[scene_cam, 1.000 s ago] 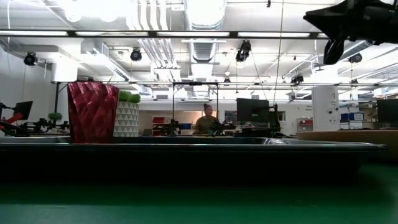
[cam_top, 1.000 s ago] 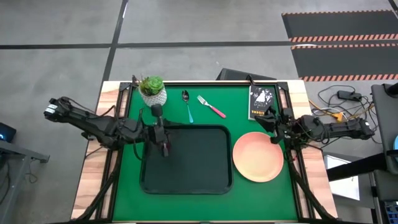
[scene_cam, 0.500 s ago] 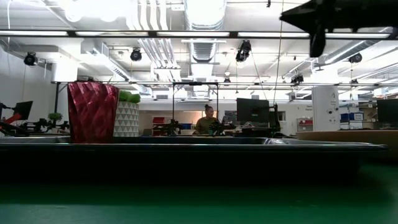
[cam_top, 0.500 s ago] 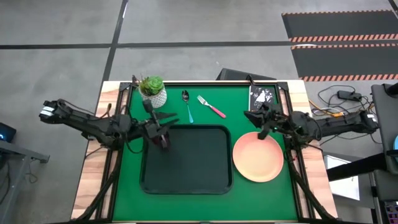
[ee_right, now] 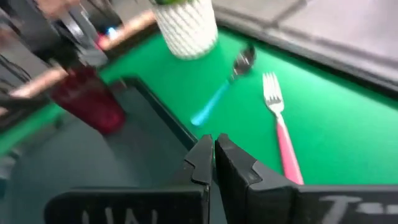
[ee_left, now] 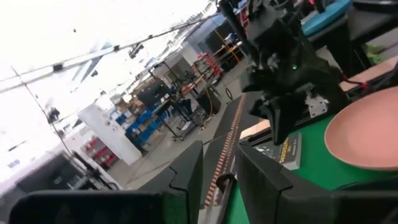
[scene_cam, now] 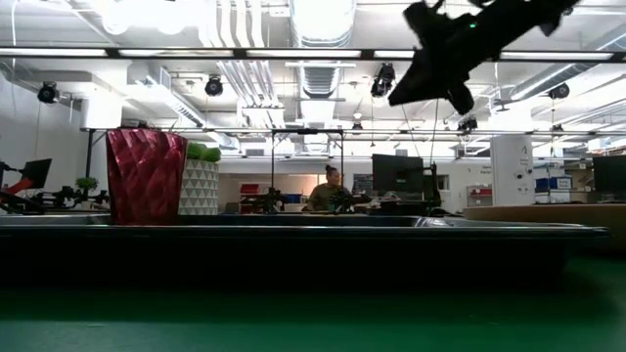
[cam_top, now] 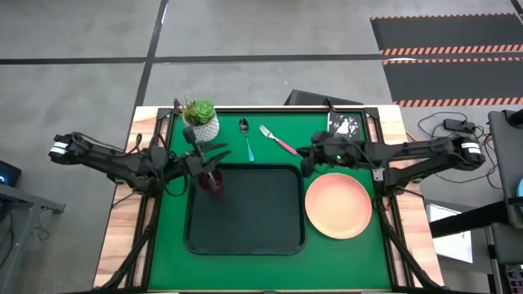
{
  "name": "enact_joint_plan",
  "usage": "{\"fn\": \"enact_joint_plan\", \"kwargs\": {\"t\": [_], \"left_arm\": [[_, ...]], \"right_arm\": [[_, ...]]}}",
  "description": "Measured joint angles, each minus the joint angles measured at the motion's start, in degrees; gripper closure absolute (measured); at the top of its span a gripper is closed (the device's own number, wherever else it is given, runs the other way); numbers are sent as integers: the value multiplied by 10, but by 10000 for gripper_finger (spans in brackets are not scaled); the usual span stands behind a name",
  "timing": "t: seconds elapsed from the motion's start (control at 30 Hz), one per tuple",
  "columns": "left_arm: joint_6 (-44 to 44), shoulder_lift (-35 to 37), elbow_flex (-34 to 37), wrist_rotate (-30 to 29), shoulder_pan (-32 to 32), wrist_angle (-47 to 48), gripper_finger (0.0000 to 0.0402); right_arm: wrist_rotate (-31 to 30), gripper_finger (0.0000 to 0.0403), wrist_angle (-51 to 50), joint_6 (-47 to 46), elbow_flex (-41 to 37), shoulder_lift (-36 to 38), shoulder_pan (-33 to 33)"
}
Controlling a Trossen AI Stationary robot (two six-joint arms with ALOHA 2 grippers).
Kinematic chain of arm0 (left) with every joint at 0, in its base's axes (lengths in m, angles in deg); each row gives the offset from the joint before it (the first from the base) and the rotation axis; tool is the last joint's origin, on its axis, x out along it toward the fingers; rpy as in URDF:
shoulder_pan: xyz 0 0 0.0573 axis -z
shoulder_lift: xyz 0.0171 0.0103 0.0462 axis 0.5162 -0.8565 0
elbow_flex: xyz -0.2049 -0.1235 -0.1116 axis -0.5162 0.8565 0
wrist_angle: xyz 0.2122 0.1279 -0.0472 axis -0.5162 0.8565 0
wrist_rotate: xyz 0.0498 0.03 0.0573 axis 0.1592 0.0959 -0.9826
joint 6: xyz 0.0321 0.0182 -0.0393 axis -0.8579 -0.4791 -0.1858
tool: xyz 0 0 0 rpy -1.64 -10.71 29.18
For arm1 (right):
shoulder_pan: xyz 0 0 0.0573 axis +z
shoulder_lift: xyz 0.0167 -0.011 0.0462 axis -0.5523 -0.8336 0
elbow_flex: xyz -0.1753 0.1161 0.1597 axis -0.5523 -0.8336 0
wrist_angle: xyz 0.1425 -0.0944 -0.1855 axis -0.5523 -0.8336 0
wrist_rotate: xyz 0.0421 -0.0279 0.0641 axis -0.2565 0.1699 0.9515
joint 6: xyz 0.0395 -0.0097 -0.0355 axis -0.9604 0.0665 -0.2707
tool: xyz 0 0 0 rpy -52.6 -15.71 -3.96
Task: Pick and place plate/cup/fork/spoon on tray
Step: Put the pink fork to the middle right on the black tray
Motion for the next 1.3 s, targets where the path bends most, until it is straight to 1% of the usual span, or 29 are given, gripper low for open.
{"fn": "enact_joint_plan", "kwargs": {"t": [0.07,0.2,0.27,0.37,0.5,0.6,0.73,0.87,0.97,1.03,1.17,1.3], "left_arm": [[-3,-7,0,2,-6,-4,327],[-83,-24,0,2,-15,-37,327],[-105,-29,-3,2,-18,-63,327],[-120,-31,-2,2,-23,-78,327],[-122,-32,-2,-2,-30,-76,327],[-122,-32,-2,-15,-36,-74,327],[-119,-32,-1,-20,-47,-62,327],[-118,-31,11,-20,-50,-50,327],[-122,-27,25,-7,-51,-48,327],[-131,-22,33,4,-52,-49,327],[-135,-14,39,18,-52,-51,327],[-135,-12,39,18,-52,-52,327]], "right_arm": [[26,394,-24,-5,32,-24,-20],[95,394,-76,-5,77,-77,-65],[113,394,-84,1,97,-102,-86],[132,394,-87,21,126,-141,-114],[134,394,-94,40,158,-196,-136],[135,394,-91,57,183,-235,-148],[155,394,-100,72,213,-286,-157],[159,394,-102,93,240,-320,-159],[159,394,-101,104,245,-338,-159],[158,394,-87,111,245,-345,-159],[156,394,-25,123,229,-354,-158],[123,394,45,139,200,-358,-150]]}}
